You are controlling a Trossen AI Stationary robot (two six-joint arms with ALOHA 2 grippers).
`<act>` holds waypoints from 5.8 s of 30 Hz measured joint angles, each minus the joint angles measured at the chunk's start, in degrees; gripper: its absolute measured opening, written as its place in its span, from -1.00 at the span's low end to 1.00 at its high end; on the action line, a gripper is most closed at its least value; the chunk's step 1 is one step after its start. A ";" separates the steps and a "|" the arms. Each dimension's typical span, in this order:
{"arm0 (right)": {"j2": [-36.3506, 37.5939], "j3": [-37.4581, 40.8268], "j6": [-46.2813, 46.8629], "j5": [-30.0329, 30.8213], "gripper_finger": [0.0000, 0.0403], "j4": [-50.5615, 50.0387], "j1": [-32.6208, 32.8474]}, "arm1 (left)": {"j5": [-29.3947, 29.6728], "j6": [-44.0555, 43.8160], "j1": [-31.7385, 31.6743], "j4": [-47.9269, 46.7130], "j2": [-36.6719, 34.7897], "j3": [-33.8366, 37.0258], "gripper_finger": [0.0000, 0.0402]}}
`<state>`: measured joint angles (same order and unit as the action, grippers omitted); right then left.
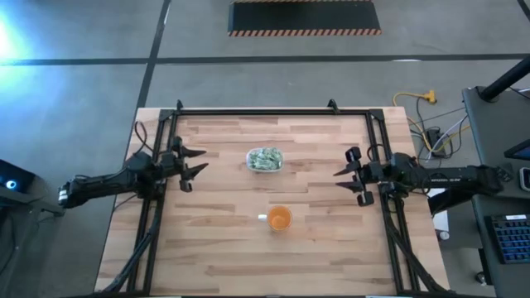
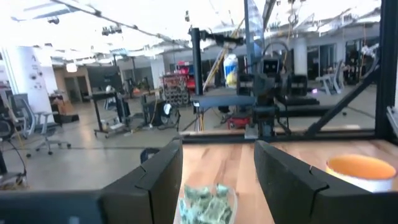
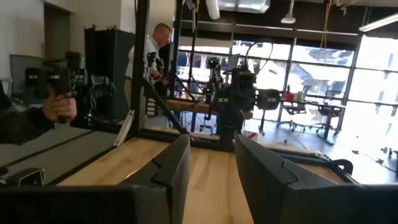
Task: Pick and place Stevia / Truvia into bins
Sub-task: Return to Home Position
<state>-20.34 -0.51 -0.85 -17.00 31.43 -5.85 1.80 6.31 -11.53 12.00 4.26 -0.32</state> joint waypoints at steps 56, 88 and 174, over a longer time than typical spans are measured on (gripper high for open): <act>18.63 -0.02 1.76 21.65 -0.47 -30.30 8.22 | -4.39 -4.41 0.02 -6.13 0.81 -0.22 -0.09; 18.37 -0.02 1.73 21.56 -0.54 -30.28 8.22 | -4.37 -4.41 0.02 -6.07 1.23 -0.20 -0.09; 18.37 -0.02 1.73 21.61 -0.60 -30.30 8.20 | -4.37 -4.39 0.04 -6.09 1.34 -0.20 -0.09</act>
<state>-1.98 -0.54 0.89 4.60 1.13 2.35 -2.57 1.91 -11.49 5.91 5.61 -0.51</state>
